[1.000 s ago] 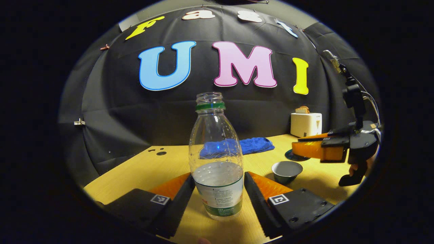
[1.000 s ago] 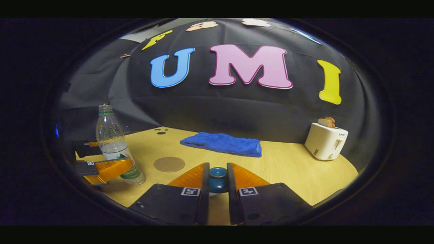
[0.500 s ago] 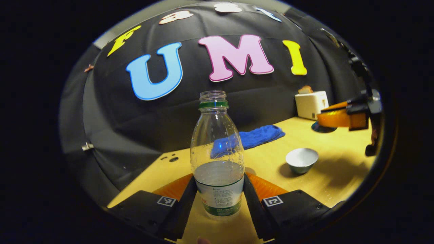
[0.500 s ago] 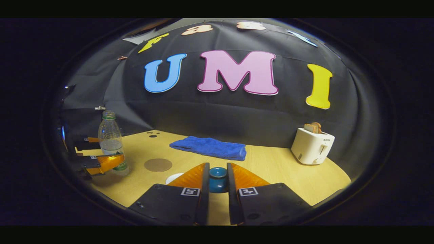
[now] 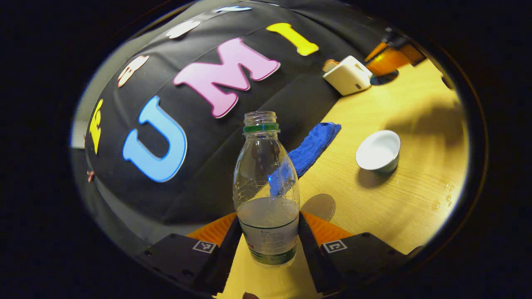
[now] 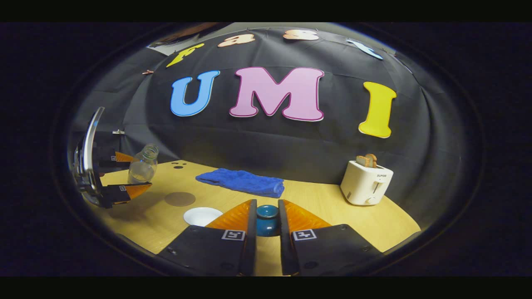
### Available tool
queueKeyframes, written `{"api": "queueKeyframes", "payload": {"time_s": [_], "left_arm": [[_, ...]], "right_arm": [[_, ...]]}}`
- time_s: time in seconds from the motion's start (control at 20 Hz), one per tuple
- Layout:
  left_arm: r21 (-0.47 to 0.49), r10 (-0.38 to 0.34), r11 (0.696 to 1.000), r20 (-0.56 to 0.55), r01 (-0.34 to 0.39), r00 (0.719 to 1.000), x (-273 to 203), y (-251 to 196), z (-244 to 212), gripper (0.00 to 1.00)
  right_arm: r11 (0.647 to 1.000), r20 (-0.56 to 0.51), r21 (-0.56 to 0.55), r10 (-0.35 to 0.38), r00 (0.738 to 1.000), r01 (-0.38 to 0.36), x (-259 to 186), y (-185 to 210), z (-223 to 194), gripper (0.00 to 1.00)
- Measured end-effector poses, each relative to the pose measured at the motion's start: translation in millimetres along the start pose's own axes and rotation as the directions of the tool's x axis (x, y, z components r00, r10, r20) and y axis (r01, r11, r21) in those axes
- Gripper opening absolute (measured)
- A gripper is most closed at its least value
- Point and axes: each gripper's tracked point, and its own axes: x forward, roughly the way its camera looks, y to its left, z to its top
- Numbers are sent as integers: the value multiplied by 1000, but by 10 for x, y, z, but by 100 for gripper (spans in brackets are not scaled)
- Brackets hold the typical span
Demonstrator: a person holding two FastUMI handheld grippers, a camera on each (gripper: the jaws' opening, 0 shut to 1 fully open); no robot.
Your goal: Open the teacup lid with one hand, grasp the water bottle and pour water into the teacup with the other hand; after pouring, place the water bottle on the coaster and then close the teacup lid.
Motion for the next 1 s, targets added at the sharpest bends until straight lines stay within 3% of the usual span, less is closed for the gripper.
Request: {"api": "queueKeyframes", "payload": {"time_s": [0.25,0.3,0.35,0.4,0.55,0.6,0.65,1.0], "left_arm": [[208,-32,977,-33,38,999,88,-176,-3,78],[251,-27,967,-38,35,999,111,-184,-12,77],[294,-20,955,-35,29,999,106,-174,-11,78],[338,-14,941,-33,24,999,121,-184,1,78],[450,13,893,-21,-3,1000,168,-160,61,77],[476,20,880,-15,-11,1000,193,-158,81,77],[495,24,869,-11,-16,1000,206,-148,107,77],[595,29,803,-23,-10,999,348,-200,69,77]], "right_arm": [[1000,1,-10,-14,1000,14,-106,-230,-43,31],[1000,1,-13,-15,1000,15,-122,-261,-47,27],[1000,1,-17,-15,1000,15,-133,-292,-62,31],[1000,1,-21,-13,1000,13,-150,-318,-72,27],[999,-1,-32,-9,1000,9,-167,-376,-107,27],[999,-2,-34,-7,1000,7,-179,-398,-117,31],[999,-2,-33,-4,1000,4,-188,-406,-133,27],[999,0,-40,6,1000,-6,-249,-510,-148,27]]}}
